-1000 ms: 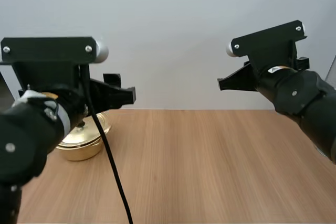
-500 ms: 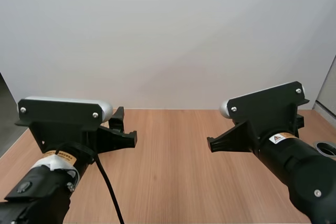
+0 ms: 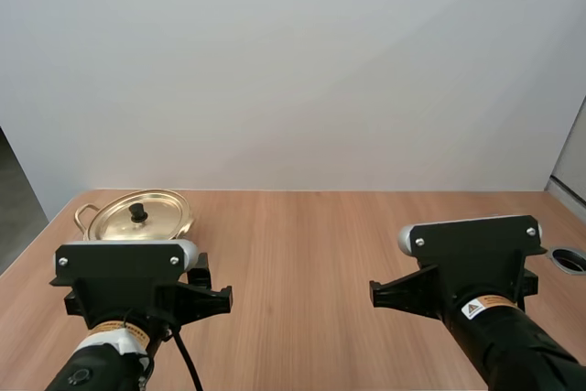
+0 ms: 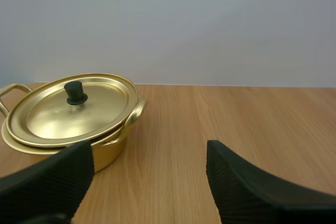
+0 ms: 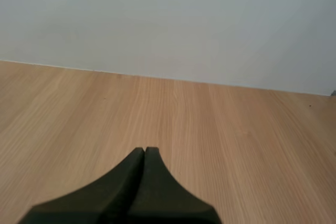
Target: Open the pot, put the car inside, and close it
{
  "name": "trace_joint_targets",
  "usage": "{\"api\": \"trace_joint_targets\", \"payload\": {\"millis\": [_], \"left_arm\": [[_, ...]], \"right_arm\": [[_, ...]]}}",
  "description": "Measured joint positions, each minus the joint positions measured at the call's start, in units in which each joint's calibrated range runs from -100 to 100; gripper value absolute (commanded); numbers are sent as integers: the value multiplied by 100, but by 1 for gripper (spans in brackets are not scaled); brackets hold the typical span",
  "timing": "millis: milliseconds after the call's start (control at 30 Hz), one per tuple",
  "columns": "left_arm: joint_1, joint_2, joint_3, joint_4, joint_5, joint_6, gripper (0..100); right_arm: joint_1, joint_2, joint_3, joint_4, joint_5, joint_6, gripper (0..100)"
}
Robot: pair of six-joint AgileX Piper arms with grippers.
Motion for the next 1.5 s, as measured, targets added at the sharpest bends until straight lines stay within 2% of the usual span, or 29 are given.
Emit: {"api": "trace_joint_targets", "payload": {"millis": [333,633,700,867,900,967,1000,1133,1333,1500], "left_arm": [[0,-313,31,26,-113,21,100],[0,-313,31,26,-74,44,100],[0,-313,31,26,29,44,89],[0,-313,31,26,-229,44,51],[0,-313,31,26,-289,44,41],[0,-313,31,26,-331,44,11],[0,-313,31,26,-331,44,0],[0,-313,31,26,-454,43,0],[0,-313,31,26,-1636,117,0],[0,-313,31,26,-2132,117,0]], "right_arm": [[142,-508,694,-141,-412,385,0],[89,-508,705,-296,-495,521,0],[128,-508,705,-310,-495,521,0],[239,-508,705,-320,-495,521,0],[239,-508,705,-320,-495,547,0],[239,-508,705,-320,-516,583,0],[250,-508,705,-320,-516,583,0],[345,-508,705,-320,-516,693,0],[534,-508,705,-336,-534,723,0],[592,-508,705,-351,-534,723,0]]}}
